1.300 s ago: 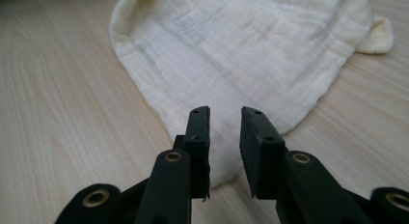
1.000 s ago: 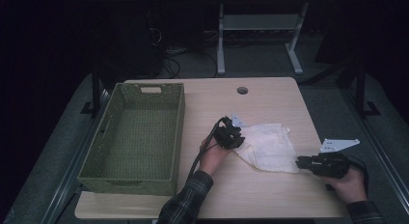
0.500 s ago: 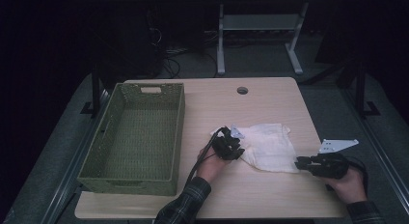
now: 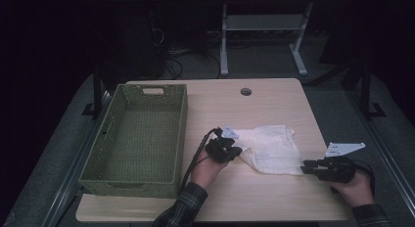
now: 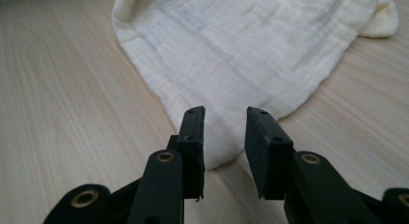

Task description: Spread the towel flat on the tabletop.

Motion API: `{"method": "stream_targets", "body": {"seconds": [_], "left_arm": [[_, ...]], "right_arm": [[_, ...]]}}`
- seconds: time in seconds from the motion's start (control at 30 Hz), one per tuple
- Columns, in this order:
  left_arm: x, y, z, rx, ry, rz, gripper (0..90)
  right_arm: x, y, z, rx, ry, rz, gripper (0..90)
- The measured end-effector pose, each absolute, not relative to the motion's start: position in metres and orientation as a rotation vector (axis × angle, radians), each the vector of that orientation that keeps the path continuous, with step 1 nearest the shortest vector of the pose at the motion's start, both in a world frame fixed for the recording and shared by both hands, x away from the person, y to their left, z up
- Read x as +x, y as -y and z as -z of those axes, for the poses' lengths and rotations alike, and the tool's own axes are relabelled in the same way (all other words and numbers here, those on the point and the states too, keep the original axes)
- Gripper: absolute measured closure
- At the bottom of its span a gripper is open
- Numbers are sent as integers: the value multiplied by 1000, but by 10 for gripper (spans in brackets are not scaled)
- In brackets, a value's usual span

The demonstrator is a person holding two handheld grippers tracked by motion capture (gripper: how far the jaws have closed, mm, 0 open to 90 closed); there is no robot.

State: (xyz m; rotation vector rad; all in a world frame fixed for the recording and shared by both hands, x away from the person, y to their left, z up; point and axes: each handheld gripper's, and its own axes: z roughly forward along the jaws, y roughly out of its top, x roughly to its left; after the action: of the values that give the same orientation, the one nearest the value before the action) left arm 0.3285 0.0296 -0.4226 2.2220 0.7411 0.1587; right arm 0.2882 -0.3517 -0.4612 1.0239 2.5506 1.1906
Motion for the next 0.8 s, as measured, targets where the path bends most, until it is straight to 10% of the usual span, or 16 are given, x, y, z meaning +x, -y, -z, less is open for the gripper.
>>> {"method": "stream_targets", "body": {"seconds": [0.47,0.8], "left_arm": [[280,-59,430,2248,-834,-123,866],[287,-58,428,2223,-843,-219,631]], "right_arm": [[292,347,465,1018,-2573,-1146,682],[300,347,458,1004,-2547,-1152,678]]}}
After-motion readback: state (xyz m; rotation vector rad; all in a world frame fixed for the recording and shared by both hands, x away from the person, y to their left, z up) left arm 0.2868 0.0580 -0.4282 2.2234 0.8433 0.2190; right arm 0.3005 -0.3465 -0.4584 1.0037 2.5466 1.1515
